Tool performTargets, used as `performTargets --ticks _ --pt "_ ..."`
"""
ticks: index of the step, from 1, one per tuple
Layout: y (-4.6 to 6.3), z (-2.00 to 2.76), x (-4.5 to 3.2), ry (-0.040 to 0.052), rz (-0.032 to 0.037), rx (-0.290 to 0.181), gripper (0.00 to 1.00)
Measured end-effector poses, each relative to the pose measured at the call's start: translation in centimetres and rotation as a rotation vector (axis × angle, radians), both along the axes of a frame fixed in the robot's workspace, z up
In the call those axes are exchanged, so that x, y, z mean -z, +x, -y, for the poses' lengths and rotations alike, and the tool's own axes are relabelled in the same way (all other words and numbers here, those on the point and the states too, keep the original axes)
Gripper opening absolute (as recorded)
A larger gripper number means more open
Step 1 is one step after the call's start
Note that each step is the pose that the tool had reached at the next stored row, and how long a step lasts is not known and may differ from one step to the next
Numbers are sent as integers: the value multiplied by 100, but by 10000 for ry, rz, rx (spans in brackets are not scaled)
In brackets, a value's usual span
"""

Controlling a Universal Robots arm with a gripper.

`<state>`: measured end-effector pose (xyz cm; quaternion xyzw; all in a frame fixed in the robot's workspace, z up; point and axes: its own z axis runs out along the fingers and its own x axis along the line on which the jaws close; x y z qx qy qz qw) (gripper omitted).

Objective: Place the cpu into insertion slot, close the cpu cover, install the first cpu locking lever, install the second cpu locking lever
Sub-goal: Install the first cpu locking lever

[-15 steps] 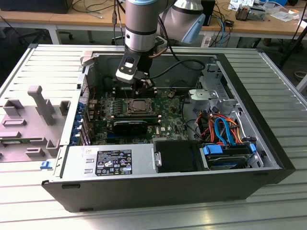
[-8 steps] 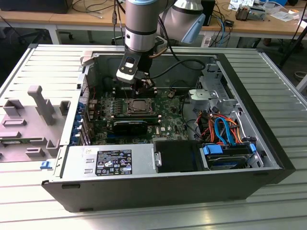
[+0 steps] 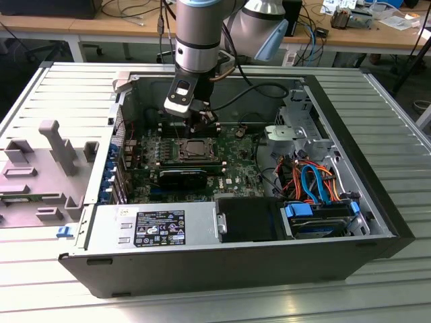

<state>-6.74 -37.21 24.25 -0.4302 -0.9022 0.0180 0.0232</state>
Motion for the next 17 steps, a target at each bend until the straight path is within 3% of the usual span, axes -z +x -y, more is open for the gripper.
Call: performTargets --ticks 17 --pt "0 0 0 1 0 -424 11"
